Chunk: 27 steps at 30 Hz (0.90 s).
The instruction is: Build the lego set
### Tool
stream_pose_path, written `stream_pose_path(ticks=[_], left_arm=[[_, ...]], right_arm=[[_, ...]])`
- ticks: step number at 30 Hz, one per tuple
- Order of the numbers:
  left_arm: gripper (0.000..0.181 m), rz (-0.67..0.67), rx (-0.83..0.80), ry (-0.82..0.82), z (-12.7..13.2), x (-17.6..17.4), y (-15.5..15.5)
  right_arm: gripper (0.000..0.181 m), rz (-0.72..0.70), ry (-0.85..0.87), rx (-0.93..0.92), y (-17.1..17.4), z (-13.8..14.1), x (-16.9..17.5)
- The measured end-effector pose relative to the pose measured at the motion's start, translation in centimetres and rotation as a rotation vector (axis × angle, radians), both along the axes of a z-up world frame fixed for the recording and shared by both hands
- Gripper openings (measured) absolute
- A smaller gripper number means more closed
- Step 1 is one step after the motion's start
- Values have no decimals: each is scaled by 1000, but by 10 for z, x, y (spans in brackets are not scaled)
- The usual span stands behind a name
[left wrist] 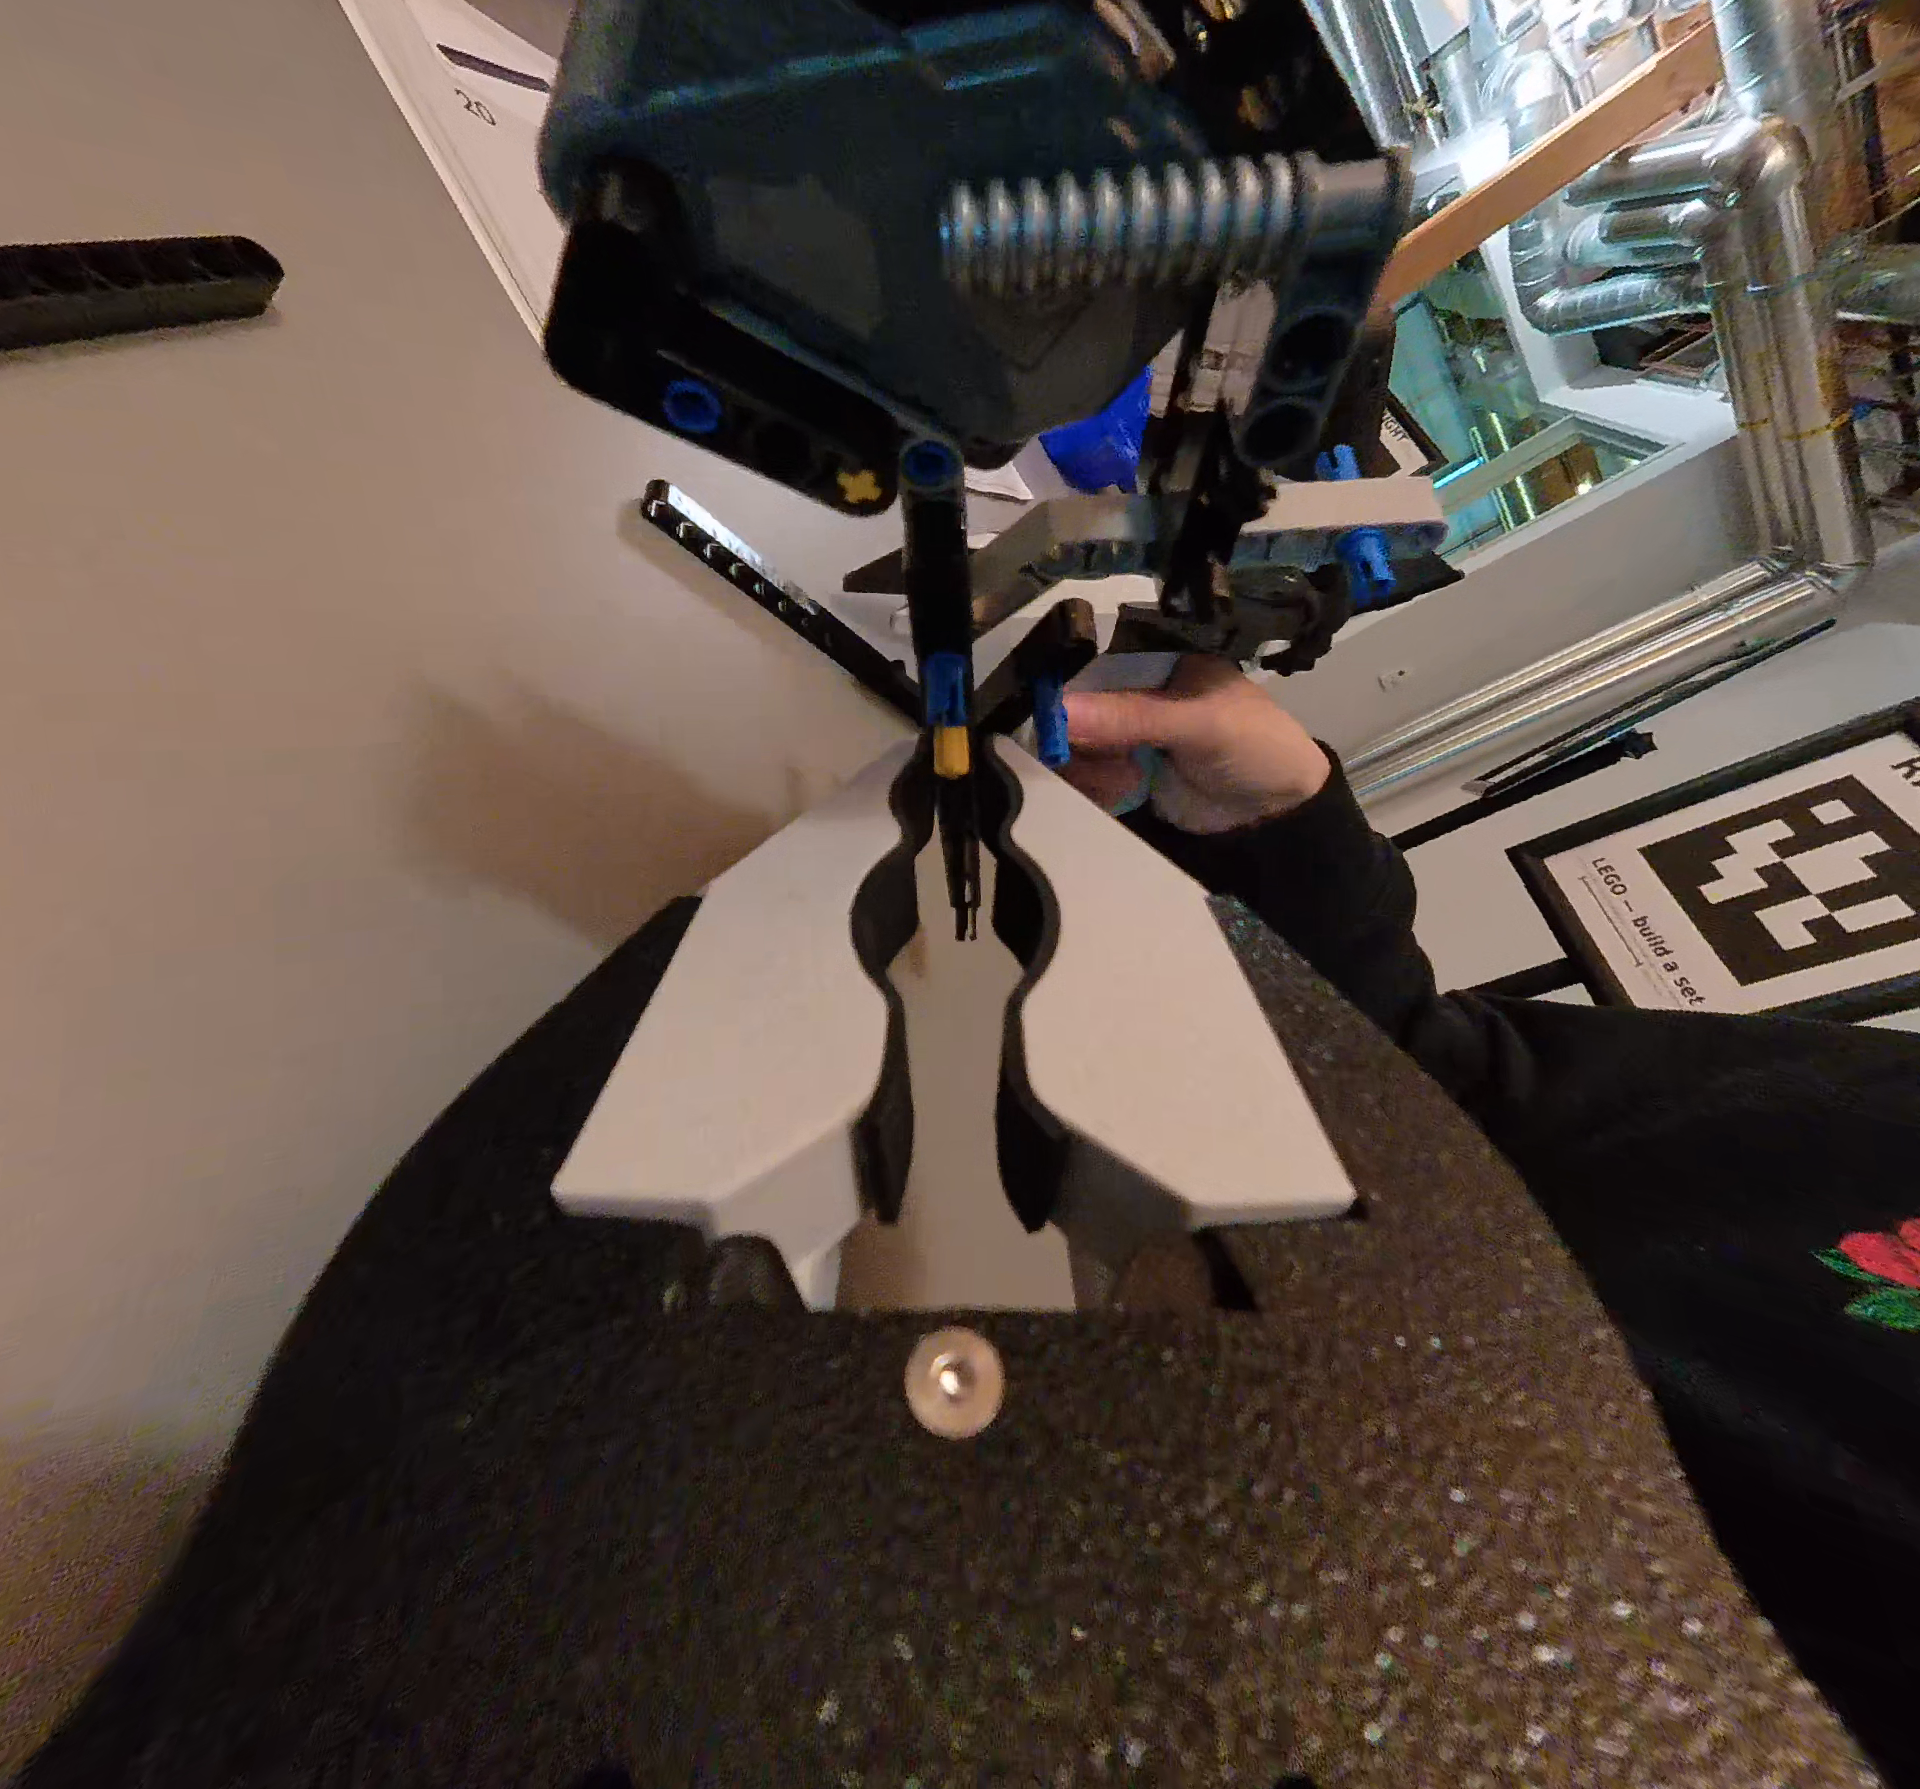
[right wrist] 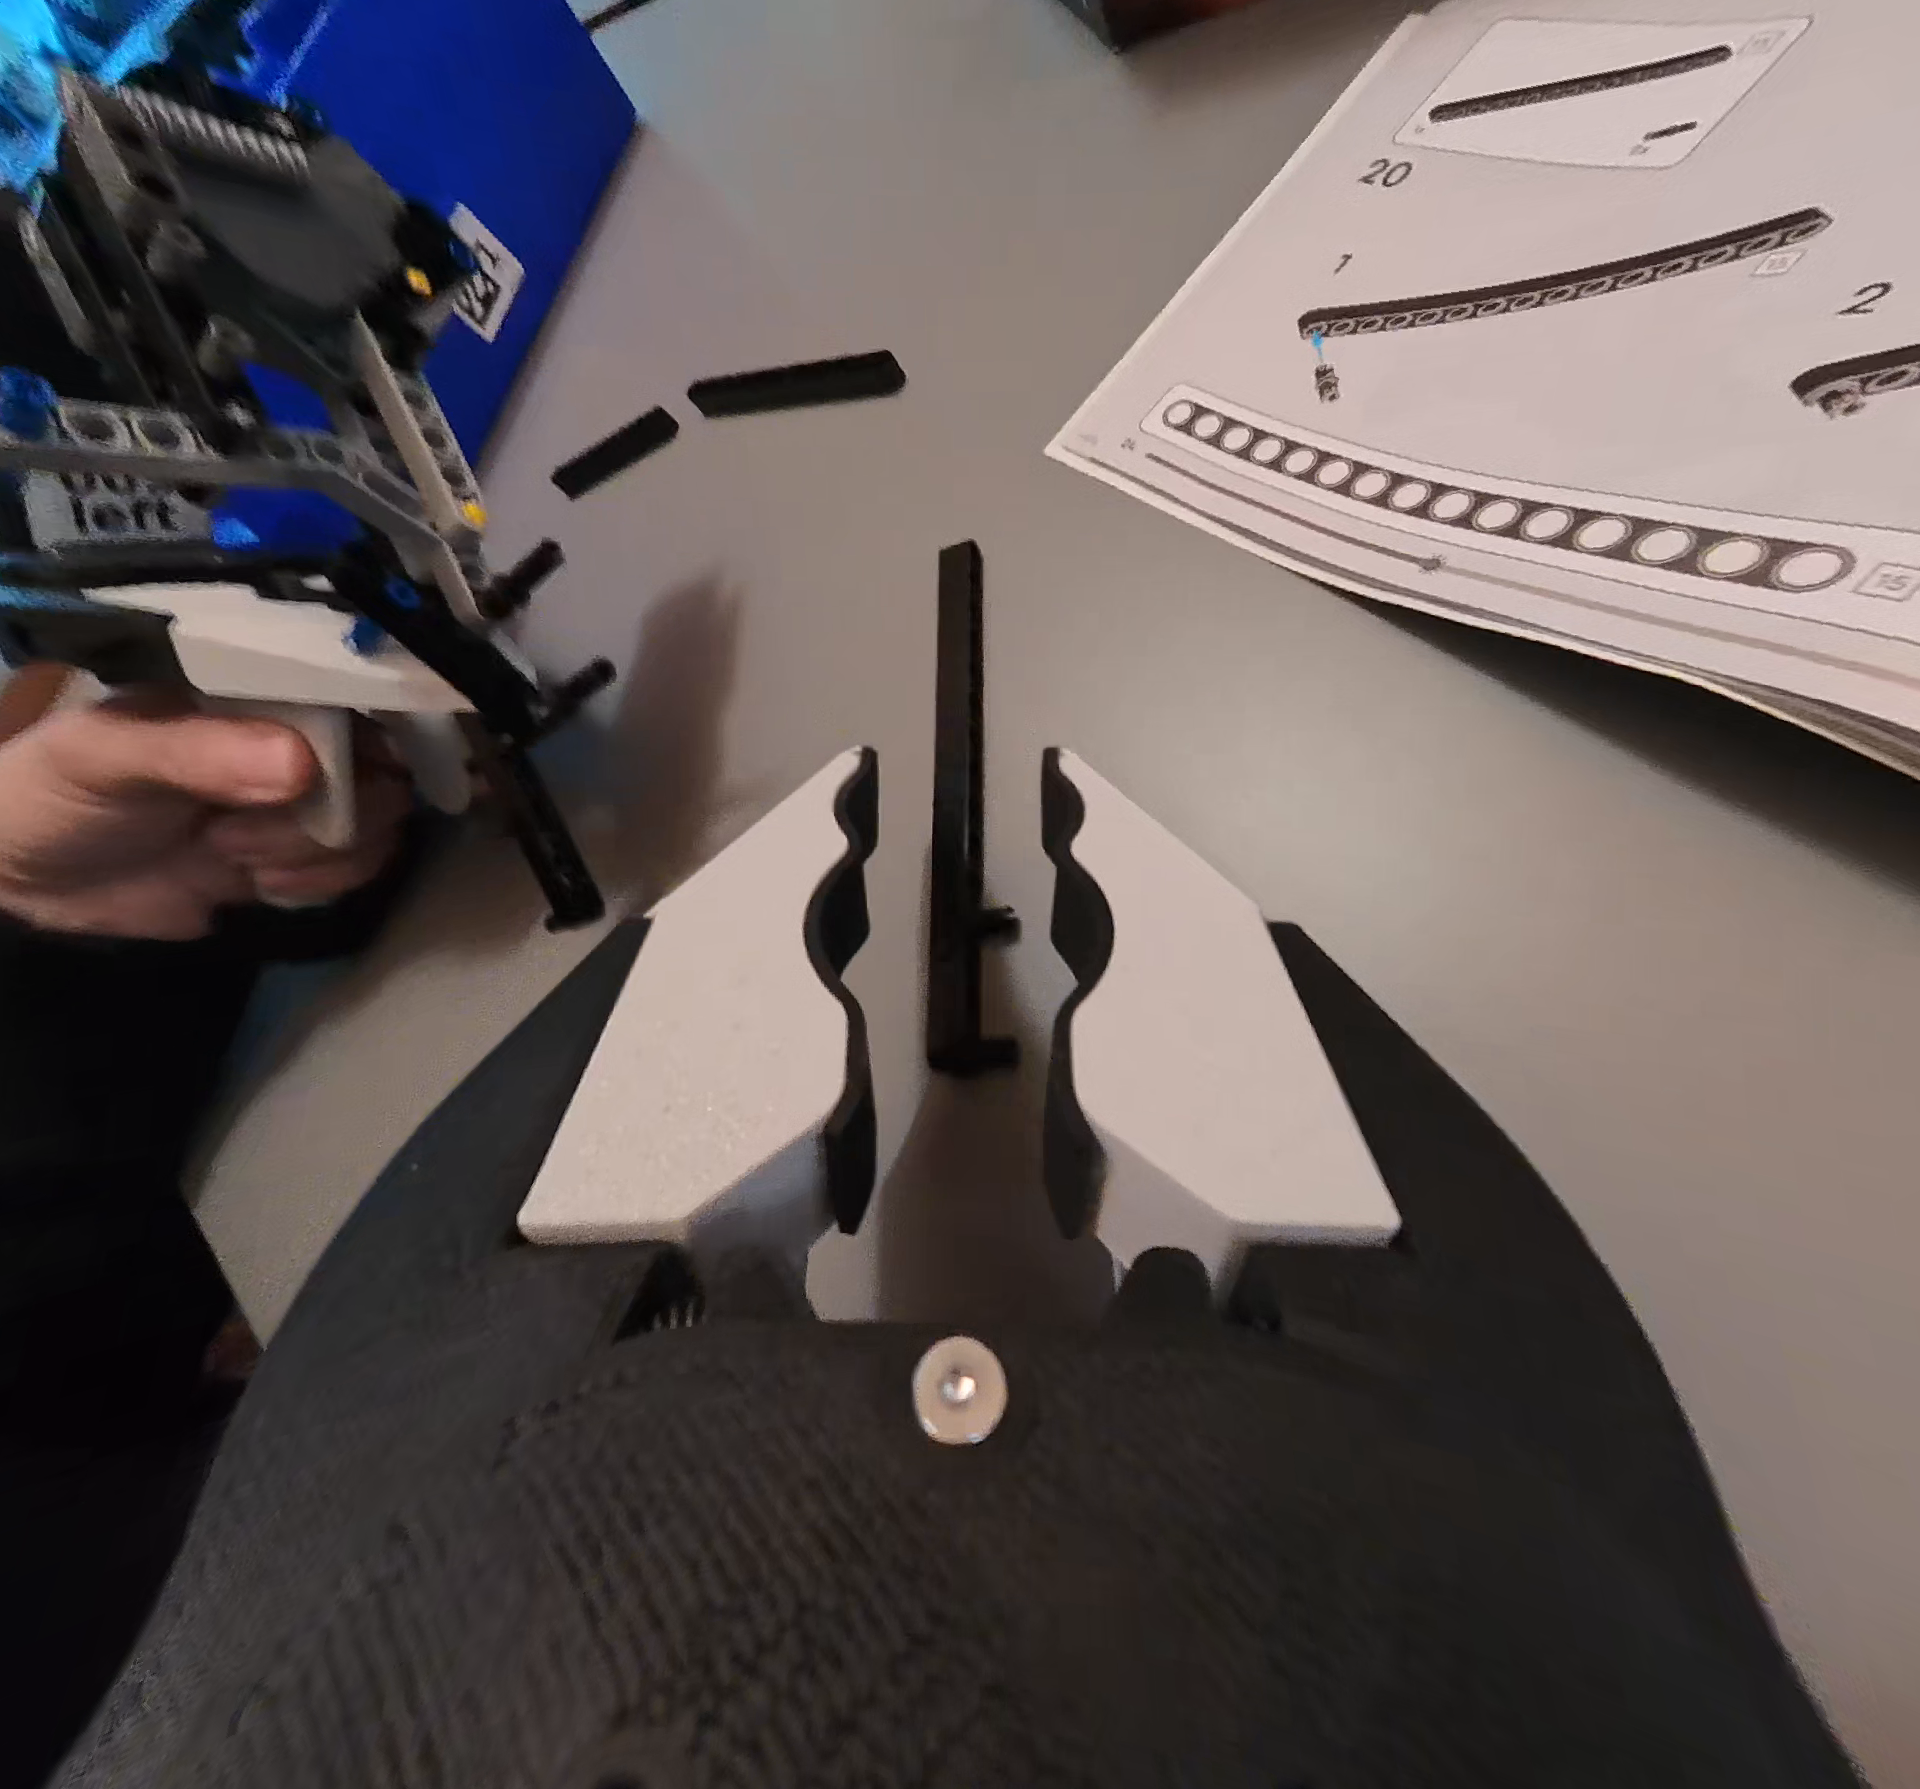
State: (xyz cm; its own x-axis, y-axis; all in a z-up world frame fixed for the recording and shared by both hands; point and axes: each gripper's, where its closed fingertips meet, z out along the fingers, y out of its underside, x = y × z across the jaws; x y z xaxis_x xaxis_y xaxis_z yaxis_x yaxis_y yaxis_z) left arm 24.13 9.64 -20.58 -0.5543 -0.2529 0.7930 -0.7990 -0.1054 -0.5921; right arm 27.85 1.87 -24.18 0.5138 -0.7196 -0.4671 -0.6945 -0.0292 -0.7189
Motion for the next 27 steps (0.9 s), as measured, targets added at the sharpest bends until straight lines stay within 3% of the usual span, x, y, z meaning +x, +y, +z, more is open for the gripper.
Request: stream_pose_path(ticks=[2,7,14,20,25,27], left_arm=[[5,0,-13,-3,2,0,1],[5,-2,-13,-11,3,0,1],[5,-3,-18,-15,3,0,0],[5,5,-22,-27,5,1,1],[5,30,-21,-35,6,5,7],[5,35,-22,-38,7,6,9]], right_arm=[[37,0,-39,-67,-8,-1,-1],[28,80,-82,-200,-6,-9,-7],[25,117,-82,-250,-2,-12,-7],[5,206,-355,-601,3,-14,-13],[7,316,-722,-1118,2,-11,-21],[6,366,-836,-1237,7,-10,-29]])
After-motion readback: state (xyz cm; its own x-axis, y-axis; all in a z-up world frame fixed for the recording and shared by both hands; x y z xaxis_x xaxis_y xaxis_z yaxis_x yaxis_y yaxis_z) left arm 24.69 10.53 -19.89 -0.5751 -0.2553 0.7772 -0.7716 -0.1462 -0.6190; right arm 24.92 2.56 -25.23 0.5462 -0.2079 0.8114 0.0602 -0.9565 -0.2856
